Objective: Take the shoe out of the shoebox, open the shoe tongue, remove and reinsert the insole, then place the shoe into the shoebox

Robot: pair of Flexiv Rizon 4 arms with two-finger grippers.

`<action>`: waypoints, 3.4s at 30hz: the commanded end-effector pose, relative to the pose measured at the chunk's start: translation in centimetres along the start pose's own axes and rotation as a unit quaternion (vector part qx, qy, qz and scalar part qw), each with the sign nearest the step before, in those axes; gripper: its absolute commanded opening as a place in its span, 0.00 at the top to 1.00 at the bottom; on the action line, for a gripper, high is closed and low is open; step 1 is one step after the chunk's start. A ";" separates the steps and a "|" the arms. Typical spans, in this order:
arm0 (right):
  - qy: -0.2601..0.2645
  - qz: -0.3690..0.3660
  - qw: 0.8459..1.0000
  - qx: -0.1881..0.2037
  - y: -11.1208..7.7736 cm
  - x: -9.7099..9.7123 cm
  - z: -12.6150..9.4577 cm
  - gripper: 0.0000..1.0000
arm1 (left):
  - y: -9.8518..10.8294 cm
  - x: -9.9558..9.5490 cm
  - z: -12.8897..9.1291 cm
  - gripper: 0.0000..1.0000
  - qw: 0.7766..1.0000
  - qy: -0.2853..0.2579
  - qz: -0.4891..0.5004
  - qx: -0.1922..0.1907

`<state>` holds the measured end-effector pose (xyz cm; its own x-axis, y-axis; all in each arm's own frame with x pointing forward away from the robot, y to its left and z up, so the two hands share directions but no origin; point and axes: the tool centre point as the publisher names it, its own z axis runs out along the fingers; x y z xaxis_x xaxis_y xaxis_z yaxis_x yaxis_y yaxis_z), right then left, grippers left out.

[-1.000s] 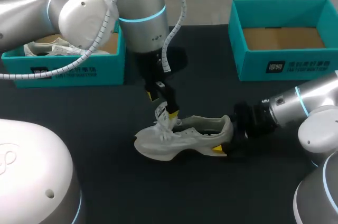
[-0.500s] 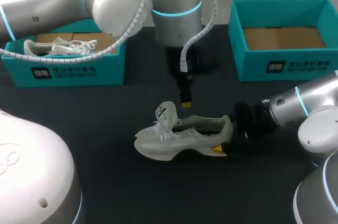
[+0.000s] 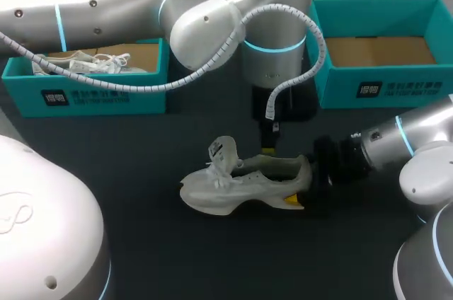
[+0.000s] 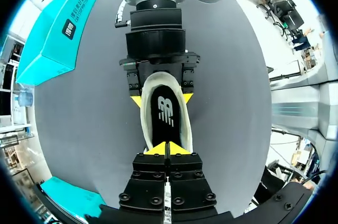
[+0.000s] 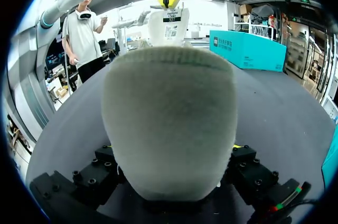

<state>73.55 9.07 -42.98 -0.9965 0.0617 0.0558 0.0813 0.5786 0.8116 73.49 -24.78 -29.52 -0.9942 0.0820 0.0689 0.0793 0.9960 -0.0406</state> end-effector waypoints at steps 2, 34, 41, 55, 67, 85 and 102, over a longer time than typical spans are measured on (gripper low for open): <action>0.000 0.001 1.000 0.001 -0.4 -0.1 0.3 1.00 | 0.4 1.0 1.5 1.00 1.000 -0.007 -0.013 0.015; 0.000 0.001 1.000 0.001 -0.4 -0.1 0.3 1.00 | -1.7 1.0 6.3 1.00 0.996 0.051 0.038 0.068; 0.000 0.001 1.000 0.001 -0.4 -0.1 0.3 1.00 | -1.5 0.8 7.5 1.00 0.995 0.059 0.033 0.068; 0.000 0.001 1.000 0.001 -0.4 -0.1 0.3 1.00 | -0.7 1.7 9.8 1.00 0.993 0.083 0.036 0.074; 0.000 0.001 1.000 0.001 -0.4 -0.1 0.3 1.00 | -1.1 2.3 10.9 1.00 0.991 0.098 0.047 0.072; 0.000 0.001 1.000 0.001 -0.4 -0.1 0.3 1.00 | -1.1 1.5 14.6 0.79 0.999 0.022 0.035 0.035; 0.000 0.001 1.000 0.001 -0.4 -0.1 0.3 1.00 | 0.5 0.5 13.7 1.00 0.999 -0.025 0.010 0.032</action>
<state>73.56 9.04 -43.08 -0.9965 0.0624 0.0548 0.0809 0.5784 0.8117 71.80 -25.64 -41.11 -0.9943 0.1017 0.0311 0.0986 0.9911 -0.0895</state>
